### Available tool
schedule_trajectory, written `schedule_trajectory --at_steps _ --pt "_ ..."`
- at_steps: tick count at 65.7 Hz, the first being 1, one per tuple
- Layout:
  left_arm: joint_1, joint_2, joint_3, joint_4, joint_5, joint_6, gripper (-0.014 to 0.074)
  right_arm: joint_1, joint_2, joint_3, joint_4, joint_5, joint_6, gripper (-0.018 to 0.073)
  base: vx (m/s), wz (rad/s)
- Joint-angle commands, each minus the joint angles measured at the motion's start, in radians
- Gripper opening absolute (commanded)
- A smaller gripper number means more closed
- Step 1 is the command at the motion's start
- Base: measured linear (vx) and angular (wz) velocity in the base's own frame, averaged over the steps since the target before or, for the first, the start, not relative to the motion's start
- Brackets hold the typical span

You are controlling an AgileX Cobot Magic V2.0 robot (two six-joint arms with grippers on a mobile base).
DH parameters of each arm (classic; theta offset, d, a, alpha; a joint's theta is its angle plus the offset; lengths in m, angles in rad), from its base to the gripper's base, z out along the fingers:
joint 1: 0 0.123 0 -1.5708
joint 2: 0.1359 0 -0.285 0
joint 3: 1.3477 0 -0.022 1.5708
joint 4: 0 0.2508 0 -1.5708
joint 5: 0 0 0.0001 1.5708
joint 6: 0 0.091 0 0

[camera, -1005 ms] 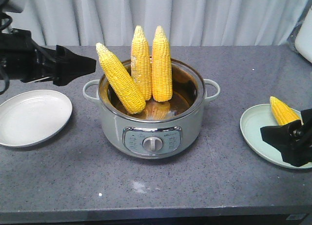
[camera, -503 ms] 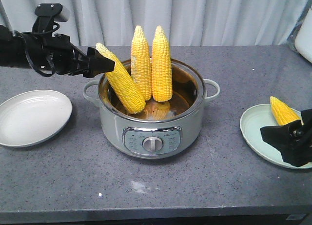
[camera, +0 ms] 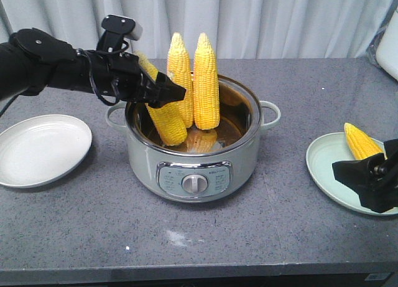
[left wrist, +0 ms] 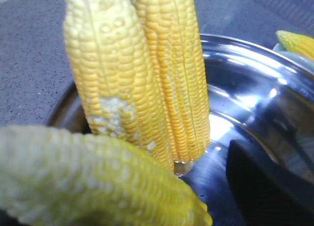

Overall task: Distribute corn equally
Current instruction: 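Move the left gripper over the pot toward the corn cob nearest it, then close the left gripper on the corn cob and lift it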

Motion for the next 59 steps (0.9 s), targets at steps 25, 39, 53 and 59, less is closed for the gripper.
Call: schedule_trajectory --at_steps 25,39,53,59 --pt "-0.022 -0.046 -0.034 -0.052 -0.024 0.081 0.0236 0.002 -0.010 -0.024 0.009 -0.055 0.002 0.0582 0.00 0.00" --pt "-0.022 -0.057 -0.034 -0.055 -0.014 0.081 0.0169 0.002 -0.010 -0.024 0.009 -0.055 0.002 0.0582 0.00 0.00" --pt "-0.022 -0.130 -0.034 -0.086 -0.015 0.081 0.0171 0.002 -0.010 -0.024 0.009 -0.055 0.002 0.0582 0.00 0.00" --pt "-0.022 -0.175 -0.034 -0.085 -0.015 0.081 0.0174 0.002 -0.010 -0.024 0.009 -0.055 0.002 0.0582 0.00 0.00"
